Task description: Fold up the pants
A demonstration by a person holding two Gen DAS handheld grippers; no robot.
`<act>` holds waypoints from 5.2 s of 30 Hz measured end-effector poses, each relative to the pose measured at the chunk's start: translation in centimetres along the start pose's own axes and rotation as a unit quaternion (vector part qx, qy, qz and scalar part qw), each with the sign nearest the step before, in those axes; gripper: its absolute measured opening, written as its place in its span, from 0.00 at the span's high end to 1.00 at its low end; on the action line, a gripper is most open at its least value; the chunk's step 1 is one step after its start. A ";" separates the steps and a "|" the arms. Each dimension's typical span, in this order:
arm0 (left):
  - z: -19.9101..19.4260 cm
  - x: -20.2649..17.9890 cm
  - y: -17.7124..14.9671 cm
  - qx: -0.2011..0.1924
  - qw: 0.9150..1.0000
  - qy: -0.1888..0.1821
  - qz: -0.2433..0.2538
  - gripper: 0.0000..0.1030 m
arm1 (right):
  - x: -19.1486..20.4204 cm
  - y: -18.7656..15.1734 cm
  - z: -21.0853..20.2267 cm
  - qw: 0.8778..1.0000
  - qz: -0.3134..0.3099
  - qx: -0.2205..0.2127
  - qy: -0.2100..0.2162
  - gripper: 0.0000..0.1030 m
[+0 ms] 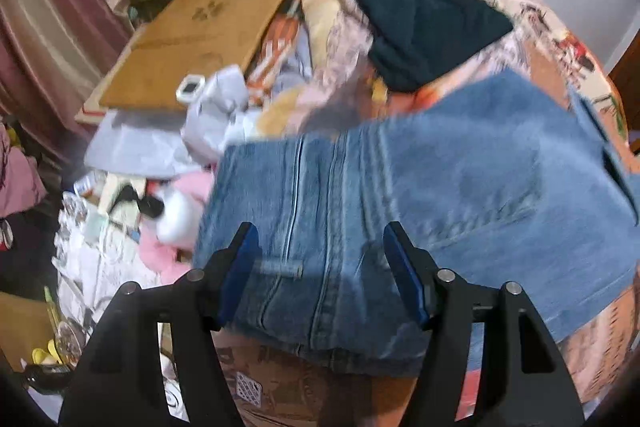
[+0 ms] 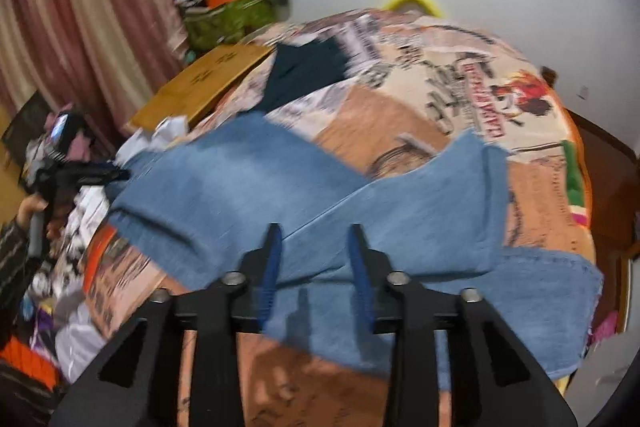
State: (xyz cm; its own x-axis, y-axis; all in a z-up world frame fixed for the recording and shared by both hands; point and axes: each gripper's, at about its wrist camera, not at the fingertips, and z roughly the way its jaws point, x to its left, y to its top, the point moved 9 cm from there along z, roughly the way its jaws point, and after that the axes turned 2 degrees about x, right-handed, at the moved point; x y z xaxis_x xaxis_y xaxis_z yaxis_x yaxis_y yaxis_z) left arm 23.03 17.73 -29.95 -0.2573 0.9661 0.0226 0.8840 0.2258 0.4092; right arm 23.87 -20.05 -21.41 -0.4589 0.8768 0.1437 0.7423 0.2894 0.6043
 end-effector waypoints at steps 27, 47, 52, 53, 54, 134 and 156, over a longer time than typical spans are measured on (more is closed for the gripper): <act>4.8 -8.3 12.9 -0.045 0.998 -0.008 0.053 0.09 | -19.1 7.7 18.9 0.983 0.112 0.114 -0.094 0.36; 3.0 -13.9 11.3 -0.038 0.992 -0.012 0.116 0.09 | -21.5 7.5 11.8 0.983 0.156 0.049 -0.085 0.94; 0.7 -17.2 9.6 -0.045 0.988 -0.012 0.145 0.09 | -21.5 8.8 2.8 0.983 0.161 -0.014 -0.090 0.94; 0.4 -17.9 9.3 -0.047 0.987 -0.010 0.152 0.09 | -21.7 9.0 0.9 0.982 0.163 -0.027 -0.093 0.94; 0.0 -18.8 8.8 -0.049 0.986 -0.010 0.159 0.09 | -22.0 8.9 -2.0 0.980 0.167 -0.046 -0.097 0.94; 11.2 8.5 2.7 0.072 0.977 -0.095 -0.175 0.69 | 8.4 10.9 18.7 0.992 -0.043 0.094 0.077 0.62; 7.9 10.1 1.6 0.014 0.995 0.023 -0.094 0.93 | 8.7 9.5 20.3 0.989 -0.074 0.125 0.021 0.96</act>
State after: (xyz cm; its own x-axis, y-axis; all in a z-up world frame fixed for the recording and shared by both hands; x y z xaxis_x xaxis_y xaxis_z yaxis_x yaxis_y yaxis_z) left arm 24.96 28.86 -36.27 -0.4362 0.8998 -0.0109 0.8287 0.4065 0.3847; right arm 36.83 -1.85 -30.38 -0.5882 0.8020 0.1043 0.7602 0.5043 0.4096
